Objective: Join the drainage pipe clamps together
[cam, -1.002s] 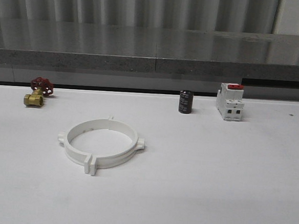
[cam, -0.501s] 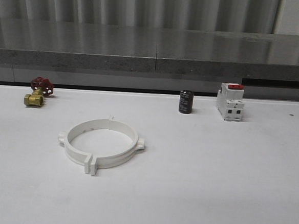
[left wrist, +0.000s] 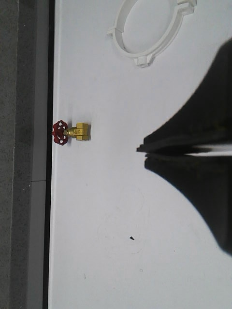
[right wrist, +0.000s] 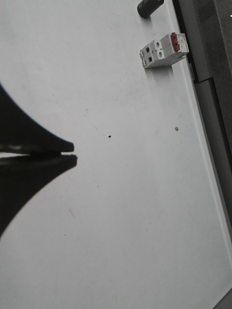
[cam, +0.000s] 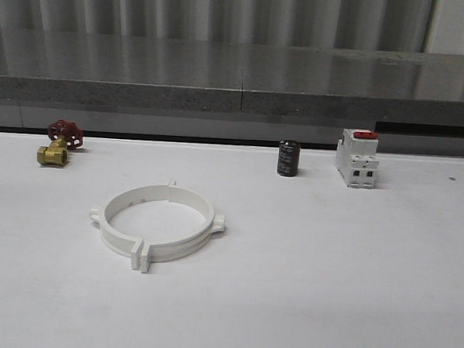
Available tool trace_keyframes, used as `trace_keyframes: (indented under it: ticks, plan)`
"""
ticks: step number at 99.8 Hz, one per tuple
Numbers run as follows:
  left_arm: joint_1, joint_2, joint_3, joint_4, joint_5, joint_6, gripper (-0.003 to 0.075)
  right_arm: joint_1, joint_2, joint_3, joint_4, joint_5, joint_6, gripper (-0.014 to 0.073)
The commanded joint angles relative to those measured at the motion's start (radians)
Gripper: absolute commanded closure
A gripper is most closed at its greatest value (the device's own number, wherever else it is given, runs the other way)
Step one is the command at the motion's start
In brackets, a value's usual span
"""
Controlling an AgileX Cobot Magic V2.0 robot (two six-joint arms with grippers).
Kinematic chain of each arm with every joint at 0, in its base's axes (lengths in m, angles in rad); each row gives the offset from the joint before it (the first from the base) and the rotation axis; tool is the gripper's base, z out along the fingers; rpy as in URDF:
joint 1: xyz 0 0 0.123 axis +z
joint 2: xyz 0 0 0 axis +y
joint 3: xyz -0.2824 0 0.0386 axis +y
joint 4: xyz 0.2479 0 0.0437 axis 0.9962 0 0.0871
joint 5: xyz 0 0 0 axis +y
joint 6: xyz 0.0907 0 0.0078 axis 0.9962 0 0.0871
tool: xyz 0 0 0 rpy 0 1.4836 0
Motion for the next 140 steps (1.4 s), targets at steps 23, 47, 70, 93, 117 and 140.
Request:
trace_keyframes:
  ticks: [23, 47, 70, 93, 117, 140]
  plan:
    - [0.003, 0.004, -0.027, 0.005, -0.067, 0.002, 0.0741, -0.131, -0.150, 0.142, 0.273, -0.349, -0.510, 0.0659]
    - [0.003, 0.004, -0.027, 0.005, -0.067, 0.002, 0.0741, -0.201, -0.324, 0.363, 0.552, -0.658, -0.813, 0.0659]
    - [0.003, 0.004, -0.027, 0.005, -0.067, 0.002, 0.0741, -0.201, -0.484, 0.527, 0.552, -0.762, -0.813, 0.0659]
    - [0.003, 0.004, -0.027, 0.005, -0.066, 0.002, 0.0741, -0.202, -0.519, 0.582, 0.550, -0.802, -0.799, 0.0659]
    - [0.003, 0.004, -0.027, 0.005, -0.066, 0.002, 0.0741, -0.202, -0.519, 0.582, 0.546, -0.824, -0.795, 0.0659]
    - [0.003, 0.004, -0.027, 0.005, -0.066, 0.002, 0.0741, -0.202, -0.519, 0.582, 0.546, -0.816, -0.795, 0.0659]
